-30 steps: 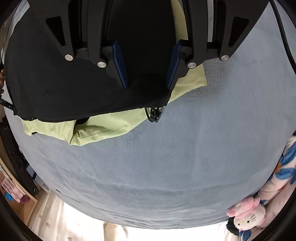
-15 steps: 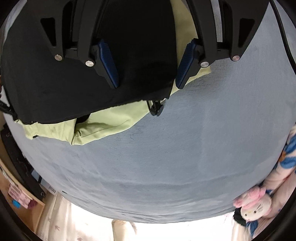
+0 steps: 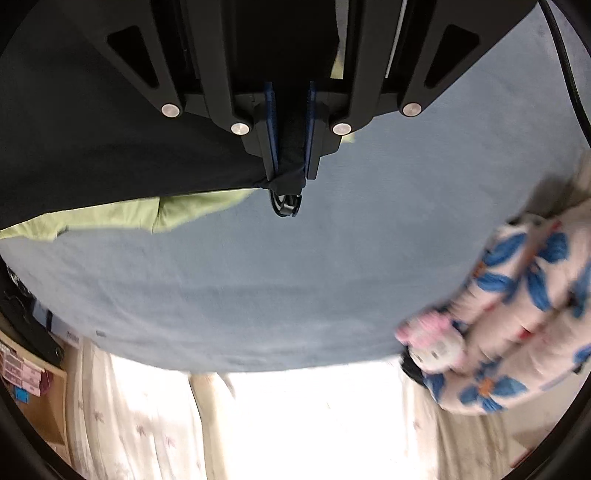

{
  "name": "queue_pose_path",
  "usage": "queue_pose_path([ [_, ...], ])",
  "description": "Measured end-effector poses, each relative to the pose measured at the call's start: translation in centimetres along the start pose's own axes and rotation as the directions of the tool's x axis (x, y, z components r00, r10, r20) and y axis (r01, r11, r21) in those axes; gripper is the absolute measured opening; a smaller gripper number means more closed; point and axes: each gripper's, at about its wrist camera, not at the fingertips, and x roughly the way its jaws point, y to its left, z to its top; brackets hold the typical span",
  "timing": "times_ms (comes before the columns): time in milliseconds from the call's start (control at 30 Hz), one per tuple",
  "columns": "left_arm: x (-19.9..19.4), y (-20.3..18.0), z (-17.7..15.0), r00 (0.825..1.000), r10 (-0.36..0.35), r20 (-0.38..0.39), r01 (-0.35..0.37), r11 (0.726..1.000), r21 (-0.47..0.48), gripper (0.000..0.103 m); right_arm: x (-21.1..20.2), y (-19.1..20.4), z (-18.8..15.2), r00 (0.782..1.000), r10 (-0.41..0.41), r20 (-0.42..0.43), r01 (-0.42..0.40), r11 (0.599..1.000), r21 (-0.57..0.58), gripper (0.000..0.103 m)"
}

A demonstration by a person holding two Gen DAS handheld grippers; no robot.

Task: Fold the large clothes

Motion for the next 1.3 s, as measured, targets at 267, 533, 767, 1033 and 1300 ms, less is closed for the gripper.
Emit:
queue_pose_path([
  [267,3.9,-0.9,3.2,0.995,0.1,0.009,-0.1,0.995,0.0,0.01,4.5,1.4,2.9,0.997,-0.078,0.003,0.078,0.997,0.027,0.017],
  [533,12.8,-4.2,-0.7,0.977,0.178,-0.117,-0.166,0.981,0.101,0.013,11.4,1.9,-0.9,0.965,-0.17,-0.198,0.17,0.985,-0.02,0.026],
  [767,8.9,-0.1,0.1,0.976,0.155,-0.156,-0.167,0.984,-0.069,0.034,6.3,-1.1,-0.1,0.969,-0.153,-0.193,0.172,0.981,0.085,0.04],
  [1033,-3.5,-7.5,-0.6,1.0,-0.016,-0.023,0.015,0.998,-0.056,0.063,-2.2,5.9,0.0,0.993,0.05,-0.102,-0.038,0.992,0.118,0.04],
  [1300,-3.7,-13.2,-6.1,0.979,-0.192,-0.062,0.173,0.956,-0.237,0.065,-0.7,16.9,-5.8,0.947,0.25,-0.203,-0.244,0.968,0.054,0.04],
])
